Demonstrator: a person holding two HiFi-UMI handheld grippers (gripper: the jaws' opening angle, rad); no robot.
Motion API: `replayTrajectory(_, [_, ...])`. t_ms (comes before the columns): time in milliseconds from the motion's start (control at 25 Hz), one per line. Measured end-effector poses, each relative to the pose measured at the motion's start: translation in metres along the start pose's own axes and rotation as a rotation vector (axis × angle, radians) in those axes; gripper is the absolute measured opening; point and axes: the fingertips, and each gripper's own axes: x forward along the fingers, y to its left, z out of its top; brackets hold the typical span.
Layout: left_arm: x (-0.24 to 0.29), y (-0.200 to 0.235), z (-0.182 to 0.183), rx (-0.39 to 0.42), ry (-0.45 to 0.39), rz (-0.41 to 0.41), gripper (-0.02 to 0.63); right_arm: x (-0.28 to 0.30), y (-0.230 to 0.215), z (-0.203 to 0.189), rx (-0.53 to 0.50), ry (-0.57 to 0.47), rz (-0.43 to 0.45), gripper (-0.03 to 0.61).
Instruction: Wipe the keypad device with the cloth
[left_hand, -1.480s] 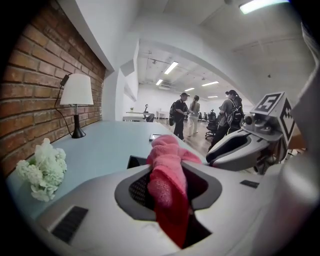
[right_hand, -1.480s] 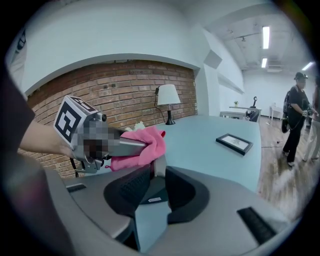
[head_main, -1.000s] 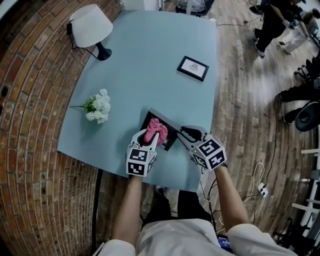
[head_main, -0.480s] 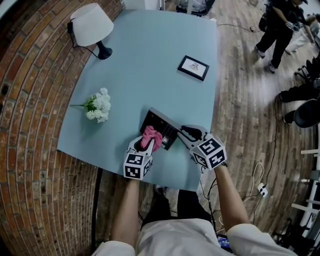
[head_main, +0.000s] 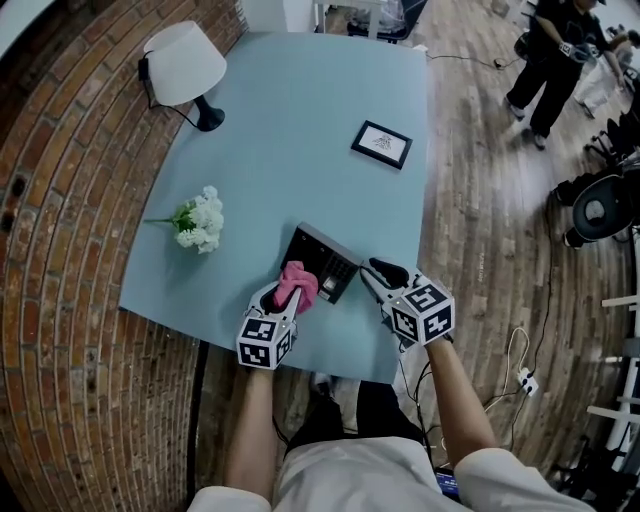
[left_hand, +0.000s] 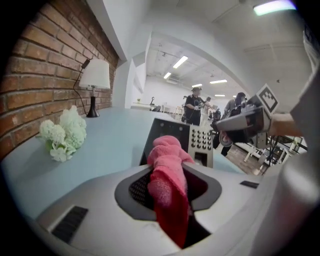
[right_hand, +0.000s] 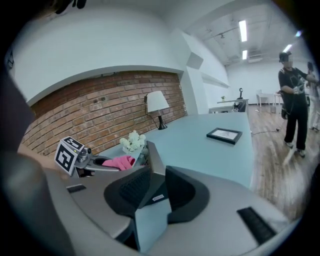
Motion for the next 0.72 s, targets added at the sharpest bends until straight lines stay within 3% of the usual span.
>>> replayTrajectory(200, [-0.012, -0.028, 0.088, 0.133, -0.219, -0.075, 0.140, -0.040, 0.009, -0.012, 0.124, -0.049, -0.037, 0.118])
replayTrajectory(320, [-0.003, -0.049, 0.125, 0.220, -0.283, -0.114, 0.140, -0.063, 0.022, -0.029, 0.181, -0.059, -0.052, 0.117])
replayTrajectory(440, [0.020, -0.071, 0.133, 0.299, -0.256, -0.155, 0.140, -0.079, 0.033, -0.047, 0.204, -0.046, -0.071, 0.117])
replayTrajectory(600, [0.048, -0.088, 0.110, 0.402, -0.118, -0.158, 0.142, -0.095, 0.041, -0.055, 0.217, -0.056, -0.087, 0.117])
replayTrajectory(720, [0.052, -0.087, 0.095, 0.402, -0.083, -0.131, 0.150, -0.104, 0.042, -0.053, 0.228, -0.083, -0.095, 0.117])
